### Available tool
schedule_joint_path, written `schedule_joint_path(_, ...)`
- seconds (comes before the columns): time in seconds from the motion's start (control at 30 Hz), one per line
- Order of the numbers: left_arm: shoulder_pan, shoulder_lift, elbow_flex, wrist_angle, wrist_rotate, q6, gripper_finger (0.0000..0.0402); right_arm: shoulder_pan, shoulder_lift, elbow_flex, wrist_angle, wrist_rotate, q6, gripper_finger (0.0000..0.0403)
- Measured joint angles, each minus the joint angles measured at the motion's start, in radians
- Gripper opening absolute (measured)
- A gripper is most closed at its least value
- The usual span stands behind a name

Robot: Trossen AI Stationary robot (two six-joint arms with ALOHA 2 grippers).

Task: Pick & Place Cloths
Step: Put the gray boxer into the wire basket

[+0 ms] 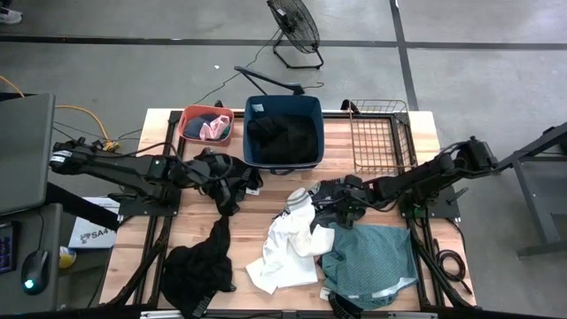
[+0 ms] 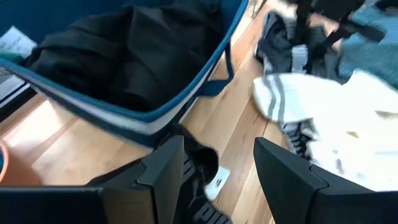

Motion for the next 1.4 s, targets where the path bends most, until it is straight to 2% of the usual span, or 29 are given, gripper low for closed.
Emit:
schedule_joint_path(0.17, 0.0, -0.005, 0.0, 0.014, 0.0, 0.001, 0.019, 0.0, -0.004, -0.001, 0.042, -0.022, 0.003, 0.0039)
schedule_joint_path(0.23, 0.0, -0.006, 0.001, 0.014, 0.0, 0.001, 0.019, 0.0, -0.016, 0.011, 0.045, -0.035, 0.004, 0.0019)
schedule_joint_path(0.43, 0.0, -0.005, 0.001, 0.015, 0.0, 0.0, 0.019, 0.001, -0.091, 0.135, -0.074, 0.005, 0.003, 0.0013)
schedule_joint_path(0.9, 0.0, -0.005, 0.001, 0.016, 0.002, -0.011, 0.019, 0.001, -0.283, 0.524, -0.578, 0.263, -0.008, 0.0013)
schedule_joint_path(1.2, 0.0, -0.005, 0.001, 0.015, 0.004, -0.015, 0.019, 0.001, -0.37, 0.724, -0.745, 0.482, -0.061, 0.0013)
schedule_joint_path(1.4, 0.0, -0.005, 0.001, 0.015, 0.004, -0.016, 0.019, 0.0, -0.415, 0.805, -0.755, 0.692, -0.171, 0.0013)
